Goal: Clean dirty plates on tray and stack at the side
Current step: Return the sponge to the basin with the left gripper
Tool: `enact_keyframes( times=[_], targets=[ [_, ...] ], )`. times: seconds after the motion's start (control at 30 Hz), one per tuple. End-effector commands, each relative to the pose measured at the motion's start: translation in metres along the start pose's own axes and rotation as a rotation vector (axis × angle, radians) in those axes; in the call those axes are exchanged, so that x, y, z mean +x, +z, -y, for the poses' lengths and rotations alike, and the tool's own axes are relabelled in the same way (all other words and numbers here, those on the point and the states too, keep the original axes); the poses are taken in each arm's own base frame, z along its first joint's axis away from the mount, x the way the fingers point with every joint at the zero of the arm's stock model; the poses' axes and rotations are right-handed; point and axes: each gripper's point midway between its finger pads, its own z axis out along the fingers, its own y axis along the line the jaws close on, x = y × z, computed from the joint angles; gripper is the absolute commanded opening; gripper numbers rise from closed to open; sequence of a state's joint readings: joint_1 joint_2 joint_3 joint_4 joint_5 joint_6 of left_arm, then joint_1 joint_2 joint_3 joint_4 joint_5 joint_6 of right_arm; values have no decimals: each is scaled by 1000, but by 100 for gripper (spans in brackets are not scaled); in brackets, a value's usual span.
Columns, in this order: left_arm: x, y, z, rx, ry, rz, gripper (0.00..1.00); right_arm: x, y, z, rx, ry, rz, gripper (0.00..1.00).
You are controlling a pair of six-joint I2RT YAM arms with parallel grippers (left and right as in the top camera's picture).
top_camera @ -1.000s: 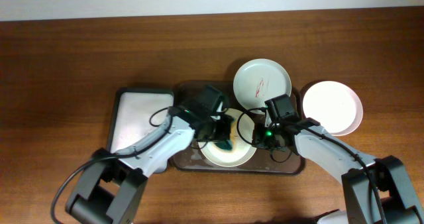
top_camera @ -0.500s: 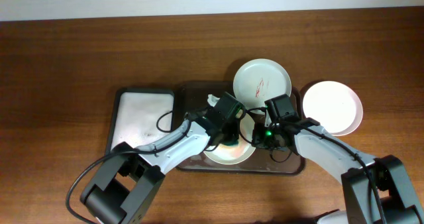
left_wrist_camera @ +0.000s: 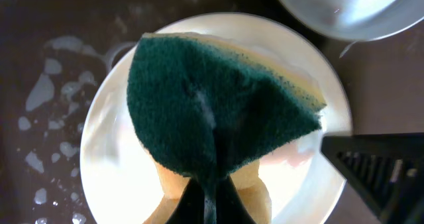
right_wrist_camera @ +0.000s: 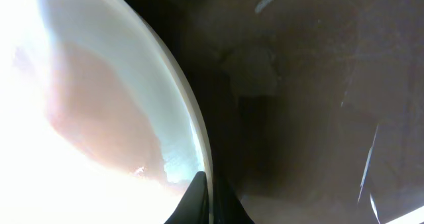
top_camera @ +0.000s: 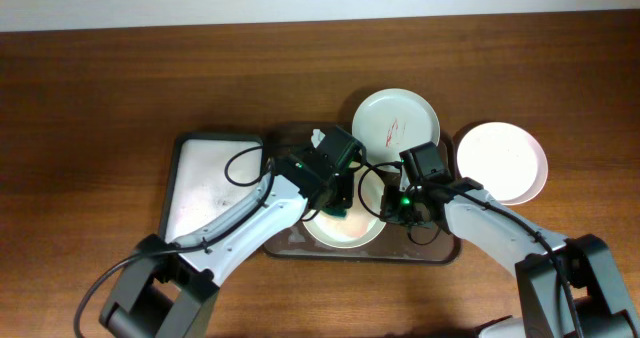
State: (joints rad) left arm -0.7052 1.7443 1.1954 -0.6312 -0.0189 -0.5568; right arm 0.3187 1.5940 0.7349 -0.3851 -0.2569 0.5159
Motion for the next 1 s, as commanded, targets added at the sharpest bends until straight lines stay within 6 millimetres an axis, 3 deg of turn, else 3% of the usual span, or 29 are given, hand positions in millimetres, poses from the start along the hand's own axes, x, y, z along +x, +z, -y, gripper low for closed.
enact_keyframes(
  times=[0.0, 0.1, 0.17, 0.23, 0.37, 0.43, 0.57, 0.67, 0.83, 0.97],
  targets=[
    [-30, -28, -11, -1, -20, 103, 0, 10, 5, 5, 24, -11, -36, 4],
    [-46, -49, -45, -42, -95, 150, 0, 9, 5, 5, 22, -12, -31, 4],
    [-45, -58, -76, -88, -153, 127, 0, 2, 5, 6, 31, -18, -1, 5],
    [-36, -60, -117, -158, -206, 64, 0, 0, 5, 7, 40, -20, 10, 4],
    [-18, -57, -170, -232, -145, -37, 0, 5, 3, -4, -16, -144, -28, 4],
    [-10, -53, -190, -251, -183, -54, 0, -7, -10, -4, 28, -155, 1, 4],
    [-9, -41, -207, -252, -168, -25, 0, -39, -51, -11, 113, -217, 108, 4],
    [-4, -31, -210, -251, -149, -18, 0, -63, -93, 0, 272, -266, 201, 4],
    [8, -16, -213, -249, -150, -13, 0, -80, -136, 24, 494, -274, 290, 4],
    [12, -8, -215, -247, -153, 3, 0, -87, -158, 20, 624, -323, 364, 4]
  ],
)
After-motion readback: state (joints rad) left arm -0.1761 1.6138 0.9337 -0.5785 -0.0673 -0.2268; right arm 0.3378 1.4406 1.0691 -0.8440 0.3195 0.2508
